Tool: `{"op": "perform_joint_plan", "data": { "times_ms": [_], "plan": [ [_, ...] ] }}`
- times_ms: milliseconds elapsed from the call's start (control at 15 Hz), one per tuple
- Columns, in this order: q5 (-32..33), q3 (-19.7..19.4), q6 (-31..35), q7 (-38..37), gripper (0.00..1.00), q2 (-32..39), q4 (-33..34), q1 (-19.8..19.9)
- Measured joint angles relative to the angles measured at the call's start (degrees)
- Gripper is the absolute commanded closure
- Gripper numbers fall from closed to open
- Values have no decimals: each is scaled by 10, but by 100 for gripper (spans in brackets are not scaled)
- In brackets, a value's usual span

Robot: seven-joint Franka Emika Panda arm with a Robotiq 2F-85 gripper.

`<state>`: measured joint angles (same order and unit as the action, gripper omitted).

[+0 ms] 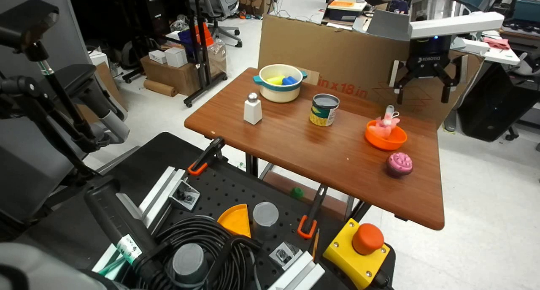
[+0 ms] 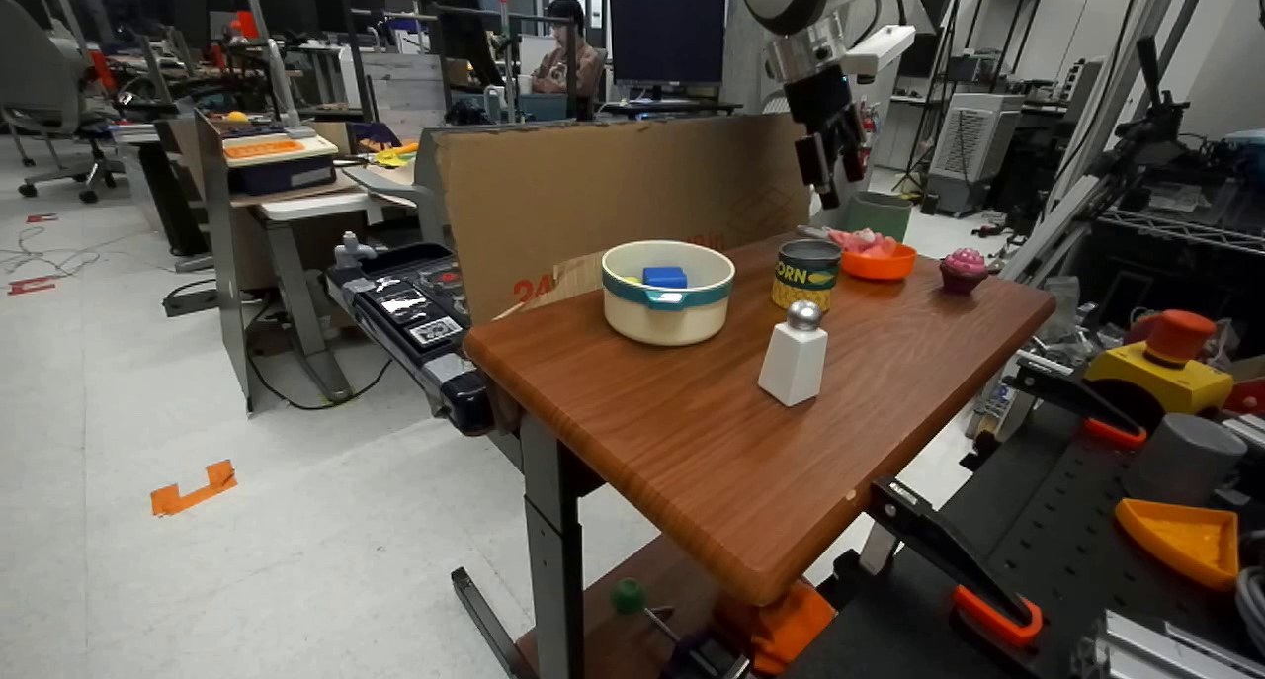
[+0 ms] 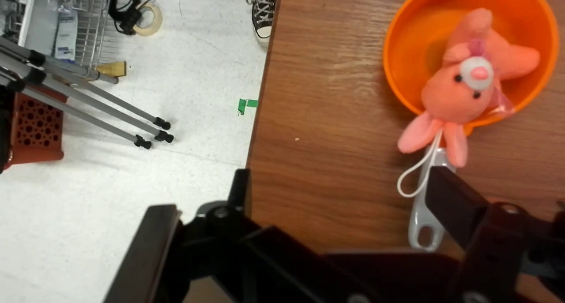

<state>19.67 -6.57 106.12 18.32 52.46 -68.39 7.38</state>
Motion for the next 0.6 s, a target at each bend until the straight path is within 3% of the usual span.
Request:
{"op": "perform_joint_plan", "data": {
  "times_ms": [600],
  "plan": [
    [1,-1,0,2,0,0,-6,-2]
  ]
}}
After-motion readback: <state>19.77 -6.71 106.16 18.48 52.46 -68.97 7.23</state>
